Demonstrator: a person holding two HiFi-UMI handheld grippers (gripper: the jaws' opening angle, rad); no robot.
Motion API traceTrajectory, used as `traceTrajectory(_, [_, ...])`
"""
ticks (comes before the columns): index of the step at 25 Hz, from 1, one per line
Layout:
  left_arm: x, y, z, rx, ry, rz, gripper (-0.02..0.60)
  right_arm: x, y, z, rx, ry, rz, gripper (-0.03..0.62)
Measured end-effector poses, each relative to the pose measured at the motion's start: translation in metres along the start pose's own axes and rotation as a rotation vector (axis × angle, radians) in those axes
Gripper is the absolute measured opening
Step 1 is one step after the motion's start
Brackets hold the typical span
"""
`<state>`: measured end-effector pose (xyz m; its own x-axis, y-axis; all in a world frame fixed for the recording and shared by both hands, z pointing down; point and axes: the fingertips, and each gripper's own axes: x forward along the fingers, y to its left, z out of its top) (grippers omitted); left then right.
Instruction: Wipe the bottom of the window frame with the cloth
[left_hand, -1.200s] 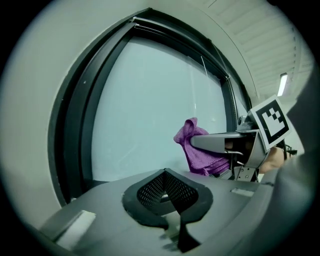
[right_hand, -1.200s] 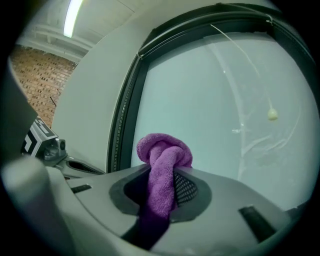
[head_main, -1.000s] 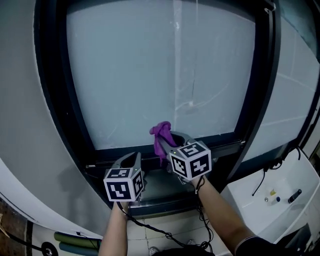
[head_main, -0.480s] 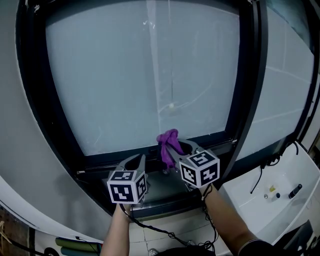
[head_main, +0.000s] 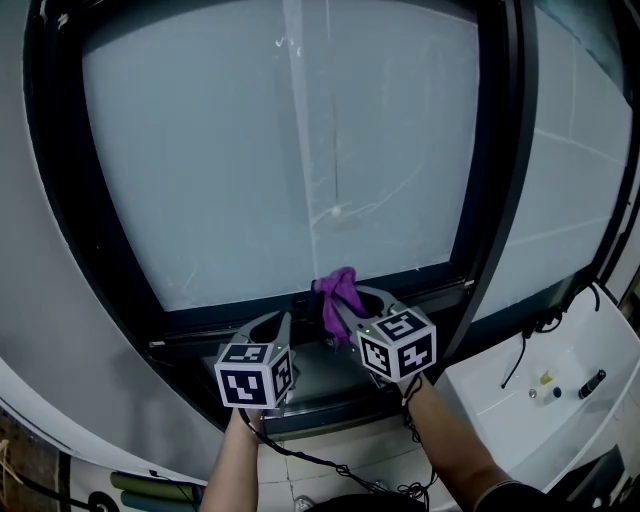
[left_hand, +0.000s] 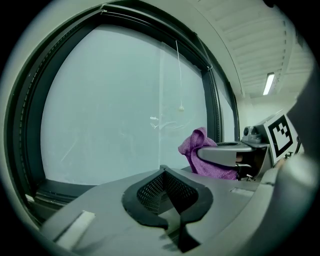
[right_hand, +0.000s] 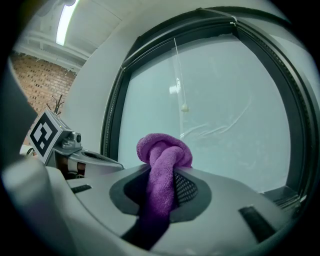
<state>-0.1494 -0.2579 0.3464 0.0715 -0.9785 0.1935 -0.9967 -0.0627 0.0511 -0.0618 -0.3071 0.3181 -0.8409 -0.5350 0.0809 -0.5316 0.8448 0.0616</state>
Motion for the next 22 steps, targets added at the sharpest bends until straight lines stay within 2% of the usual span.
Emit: traceTrajectory(22, [0.0109, -0.0081, 0.0008, 0.001, 0.001, -0.018, 0.003, -0.0010, -0.0064, -0.0067, -0.012, 0.014, -0.002, 0.094])
